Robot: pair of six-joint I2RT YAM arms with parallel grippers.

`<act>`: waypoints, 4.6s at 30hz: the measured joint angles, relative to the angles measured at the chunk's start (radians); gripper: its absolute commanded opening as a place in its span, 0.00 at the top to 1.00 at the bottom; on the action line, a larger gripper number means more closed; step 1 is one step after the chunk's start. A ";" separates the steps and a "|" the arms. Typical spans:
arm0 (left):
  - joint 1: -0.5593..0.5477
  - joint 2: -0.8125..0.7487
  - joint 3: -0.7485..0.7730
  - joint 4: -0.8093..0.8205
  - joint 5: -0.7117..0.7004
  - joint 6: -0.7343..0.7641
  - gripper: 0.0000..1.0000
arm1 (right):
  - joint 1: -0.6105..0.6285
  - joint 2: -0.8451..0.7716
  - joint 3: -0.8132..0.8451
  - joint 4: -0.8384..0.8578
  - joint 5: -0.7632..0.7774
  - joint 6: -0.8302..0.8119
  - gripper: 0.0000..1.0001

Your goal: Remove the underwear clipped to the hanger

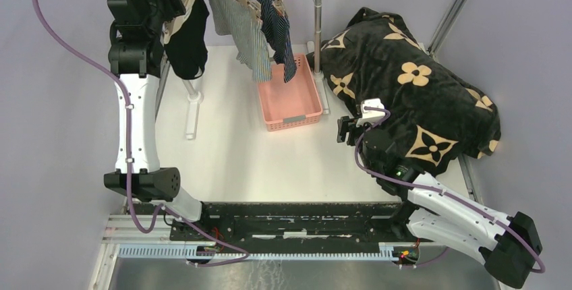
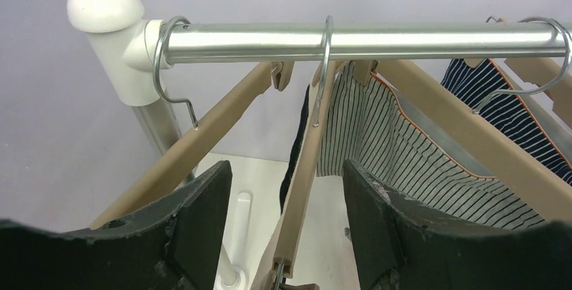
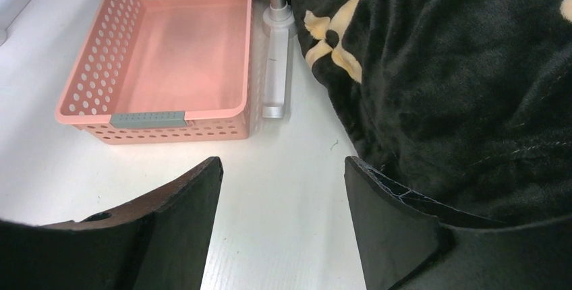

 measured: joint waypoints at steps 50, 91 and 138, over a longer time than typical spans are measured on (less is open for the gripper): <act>0.000 0.111 -0.024 0.057 0.069 0.026 0.97 | 0.000 -0.035 0.000 0.034 -0.037 -0.009 0.23; -0.195 -0.681 -1.168 0.262 0.106 -0.228 0.97 | 0.000 0.130 0.177 -0.019 -0.061 -0.039 0.09; -0.534 -0.734 -1.453 0.599 0.676 -0.454 0.97 | -0.462 0.384 0.450 -0.038 -1.488 0.001 0.07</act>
